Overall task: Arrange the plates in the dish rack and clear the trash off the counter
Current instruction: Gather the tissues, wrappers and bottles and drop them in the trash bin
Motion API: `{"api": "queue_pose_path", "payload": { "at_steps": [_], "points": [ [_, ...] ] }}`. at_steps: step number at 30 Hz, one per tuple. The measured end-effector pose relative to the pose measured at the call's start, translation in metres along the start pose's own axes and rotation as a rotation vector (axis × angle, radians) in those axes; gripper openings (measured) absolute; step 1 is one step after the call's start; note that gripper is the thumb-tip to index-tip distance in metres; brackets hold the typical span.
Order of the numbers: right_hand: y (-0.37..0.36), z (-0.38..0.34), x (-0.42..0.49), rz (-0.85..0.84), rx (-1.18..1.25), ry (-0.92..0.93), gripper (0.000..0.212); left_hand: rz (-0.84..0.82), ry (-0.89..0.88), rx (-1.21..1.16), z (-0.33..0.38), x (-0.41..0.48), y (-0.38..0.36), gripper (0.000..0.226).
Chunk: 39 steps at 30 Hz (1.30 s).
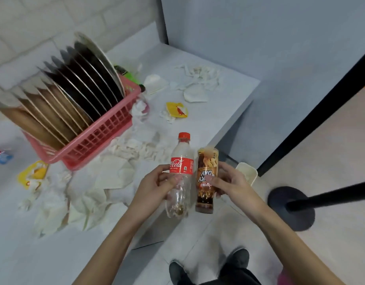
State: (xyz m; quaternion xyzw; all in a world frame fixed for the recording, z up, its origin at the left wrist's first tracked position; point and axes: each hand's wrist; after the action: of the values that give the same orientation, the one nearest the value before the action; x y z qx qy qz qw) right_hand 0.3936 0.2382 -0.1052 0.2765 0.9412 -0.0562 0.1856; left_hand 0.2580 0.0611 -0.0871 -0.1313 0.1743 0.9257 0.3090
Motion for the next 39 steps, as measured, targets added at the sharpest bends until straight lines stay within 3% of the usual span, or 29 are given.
{"api": "queue_pose_path", "payload": {
  "at_steps": [2,8,12,24,31,39],
  "points": [
    [0.037,0.007,0.002,0.014,0.003,-0.022,0.051,-0.042,0.009,0.002,0.007,0.008,-0.042,0.037],
    [0.128,0.035,0.01,0.104,0.031,-0.148,0.032,-0.111,0.017,0.074,0.009,0.03,-0.145,0.047],
    [0.166,0.065,0.017,0.159,0.037,-0.243,0.036,-0.154,0.044,0.163,-0.006,0.045,-0.189,0.039],
    [0.225,0.202,0.079,0.354,-0.095,-0.459,0.049,-0.341,0.137,0.51,-0.102,0.173,-0.283,0.053],
    [0.255,0.321,0.168,0.414,-0.103,-0.451,0.045,-0.371,0.077,0.573,-0.207,0.279,-0.366,0.05],
    [0.281,0.498,0.269,0.549,-0.006,-0.34,0.031,-0.347,-0.006,0.714,-0.399,0.36,-0.453,0.049]
  ]
}}
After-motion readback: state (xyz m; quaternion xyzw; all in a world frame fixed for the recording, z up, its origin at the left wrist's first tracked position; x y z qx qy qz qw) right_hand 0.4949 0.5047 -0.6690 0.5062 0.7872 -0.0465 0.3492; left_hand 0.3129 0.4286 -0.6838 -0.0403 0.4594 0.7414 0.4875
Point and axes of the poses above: each hand's wrist, its own x-axis towards the middle knuckle, its own y-axis out of the back of the hand, z = x × y, and after that the axes turned 7 degrees about z, right-handed
